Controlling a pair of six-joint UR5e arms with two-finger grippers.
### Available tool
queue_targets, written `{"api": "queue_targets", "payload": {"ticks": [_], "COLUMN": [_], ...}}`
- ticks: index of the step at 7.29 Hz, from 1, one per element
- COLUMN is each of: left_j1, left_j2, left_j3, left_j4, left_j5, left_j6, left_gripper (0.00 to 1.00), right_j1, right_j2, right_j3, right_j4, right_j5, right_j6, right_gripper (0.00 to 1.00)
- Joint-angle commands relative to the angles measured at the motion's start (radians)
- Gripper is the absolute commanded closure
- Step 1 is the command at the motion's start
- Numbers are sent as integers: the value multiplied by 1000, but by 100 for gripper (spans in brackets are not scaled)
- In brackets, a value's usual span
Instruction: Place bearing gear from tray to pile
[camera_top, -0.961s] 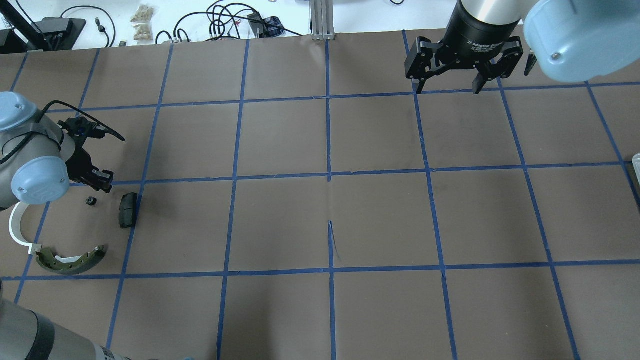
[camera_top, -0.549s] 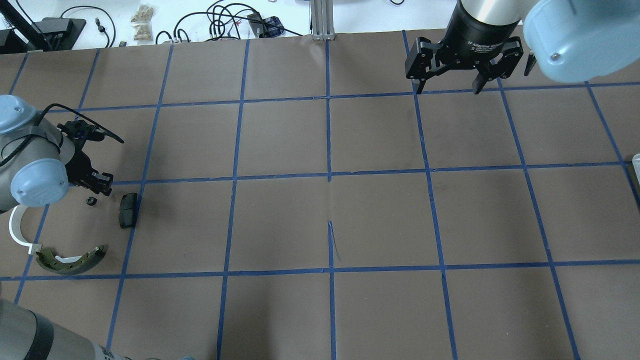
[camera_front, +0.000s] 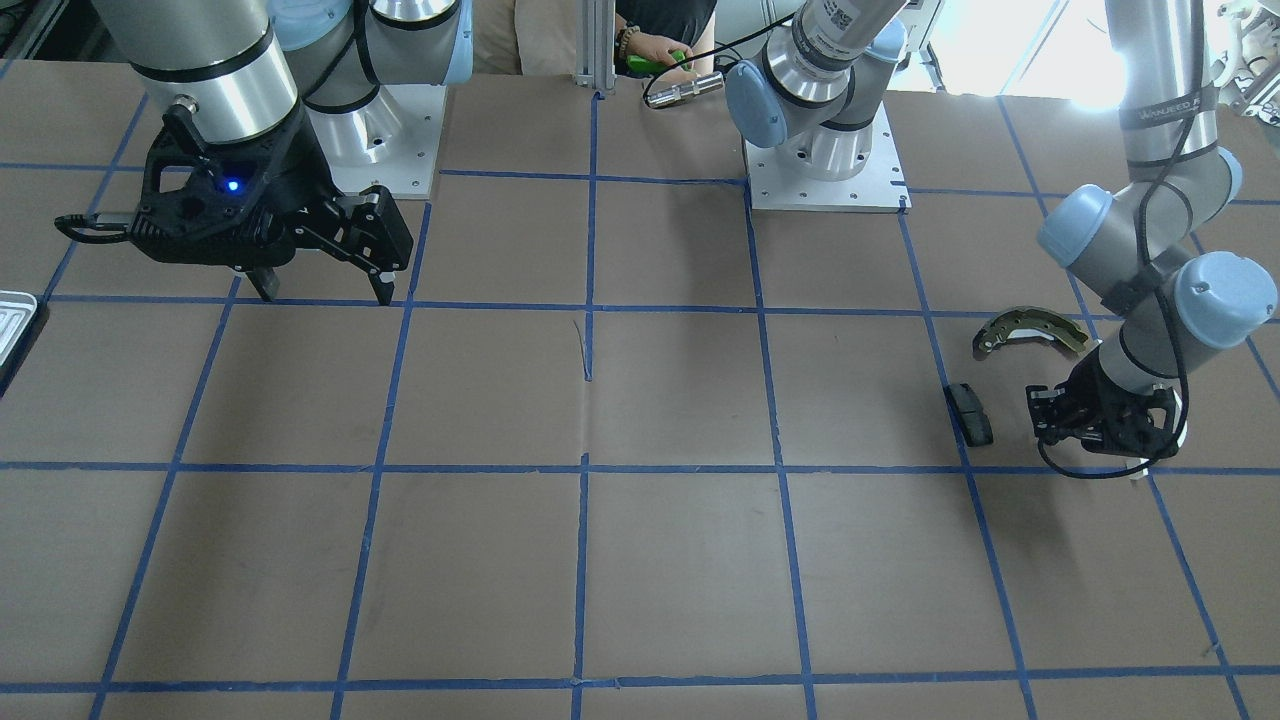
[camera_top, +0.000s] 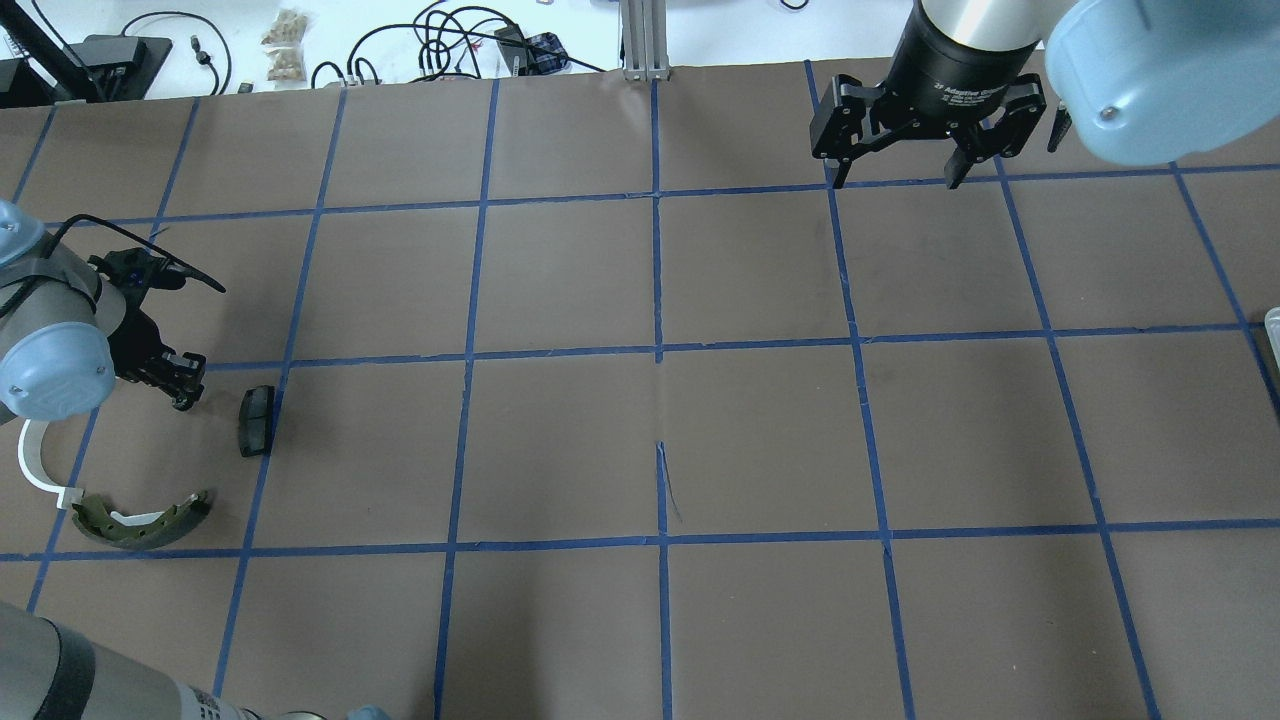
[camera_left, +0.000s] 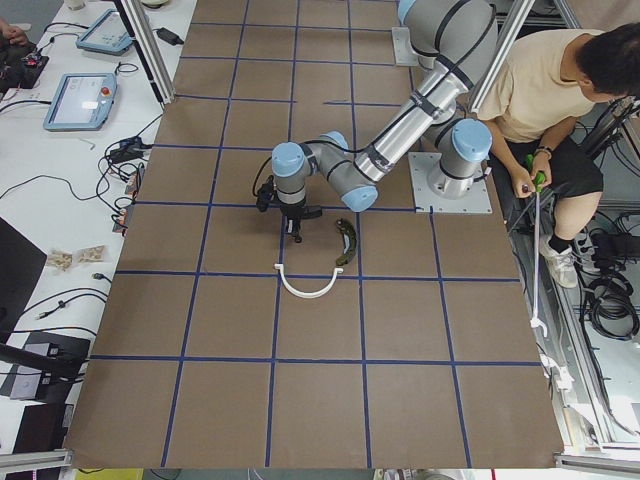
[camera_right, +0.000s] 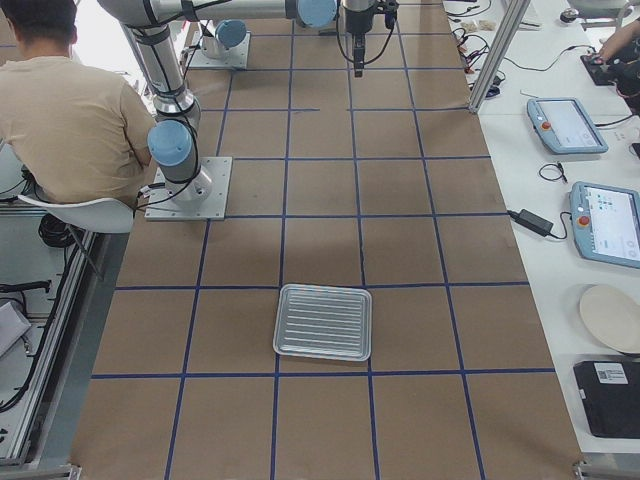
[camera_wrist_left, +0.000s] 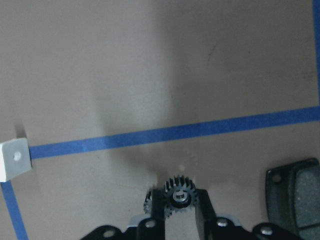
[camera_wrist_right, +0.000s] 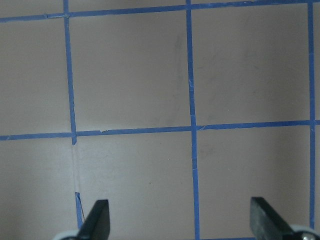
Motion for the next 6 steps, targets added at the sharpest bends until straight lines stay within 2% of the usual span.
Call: {"api": "queue_targets", "payload": {"ticks": [1, 4, 5, 6], "left_j1": [-5, -3, -5, -5], "left_j2": [0, -11, -5, -3], "left_j3": [0, 0, 0, 1], "left_j4": [-1, -1, -4, -4], "left_j5": [-4, -1, 2, 2], "left_j6": [-2, -3, -2, -2], "left_gripper": [100, 98, 31, 27], "right_j1": [0, 0, 0, 0], "right_j2": [0, 0, 0, 0], "right_j3": [0, 0, 0, 0], "right_j4": [1, -1, -1, -1], "right_j5": [2, 0, 0, 0], "right_j6": [-1, -2, -1, -2], "right_gripper": [0, 0, 0, 0]}}
